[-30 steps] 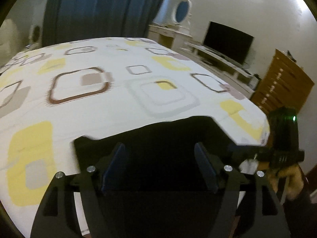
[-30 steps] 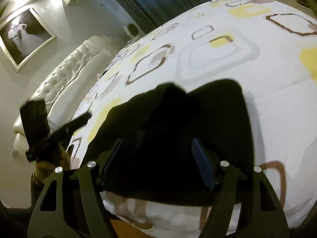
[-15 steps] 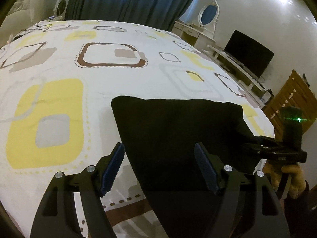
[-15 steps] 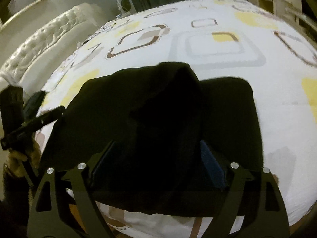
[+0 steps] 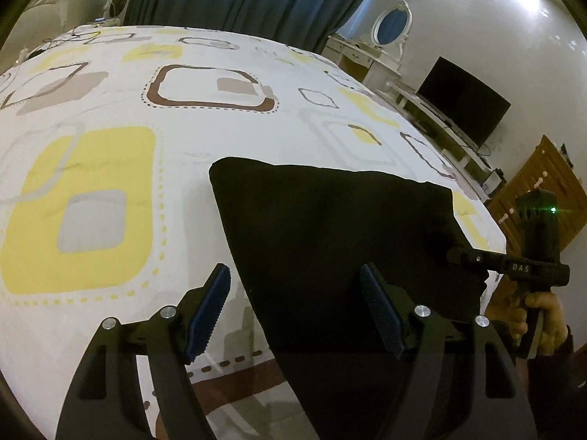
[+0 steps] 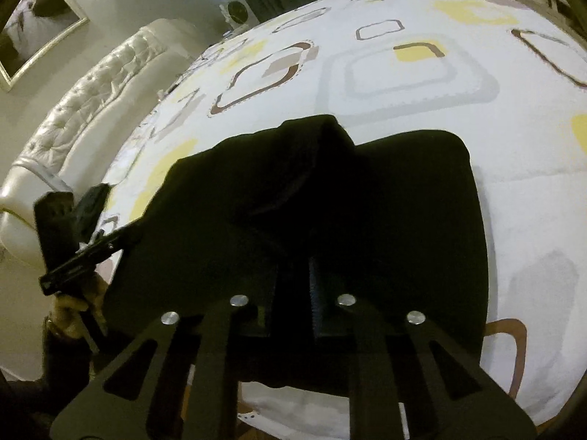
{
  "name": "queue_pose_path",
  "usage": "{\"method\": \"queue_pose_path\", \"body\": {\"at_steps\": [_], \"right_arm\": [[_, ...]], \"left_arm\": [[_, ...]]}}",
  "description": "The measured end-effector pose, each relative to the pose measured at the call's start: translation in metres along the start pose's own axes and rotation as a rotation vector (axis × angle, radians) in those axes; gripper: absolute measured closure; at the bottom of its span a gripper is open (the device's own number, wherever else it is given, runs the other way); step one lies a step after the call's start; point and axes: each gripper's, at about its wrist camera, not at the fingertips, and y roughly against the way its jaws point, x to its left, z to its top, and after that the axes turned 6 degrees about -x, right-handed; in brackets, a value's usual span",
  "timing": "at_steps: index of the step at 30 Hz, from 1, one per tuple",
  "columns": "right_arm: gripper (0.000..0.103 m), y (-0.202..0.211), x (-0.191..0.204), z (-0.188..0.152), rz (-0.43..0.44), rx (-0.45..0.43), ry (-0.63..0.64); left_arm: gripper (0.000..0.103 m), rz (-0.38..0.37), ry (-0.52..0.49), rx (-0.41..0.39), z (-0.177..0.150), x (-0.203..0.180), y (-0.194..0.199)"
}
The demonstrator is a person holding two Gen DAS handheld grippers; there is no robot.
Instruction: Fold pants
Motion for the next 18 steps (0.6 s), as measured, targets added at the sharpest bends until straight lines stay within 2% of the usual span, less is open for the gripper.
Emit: {"method": "queue_pose_path", "body": {"at_steps": [3,7,13,18], "right_arm": [[0.096,0.009,-0.014,0.0,0.078,-0.032,-0.074],[0.097,0.023,-0.02,0.002,0.103,-0.075,-0.094],[0.098,0.05,-0.038,0.004,0.079,-0.142,-0.122],[0.098,0.061,-0.063,0.002,0.059,-0.159,-0.165]], "left_arm": [[0.03,-0.003,0.008,0.001,-0.001,0.001,0.0],[0.029,-0.015,0.01,0.004,-0.004,-0.002,0.001],[0.028,-0.039,-0.008,0.004,-0.002,-0.012,0.002],[0.028,-0.047,-0.024,-0.001,-0.002,-0.022,0.001]]}}
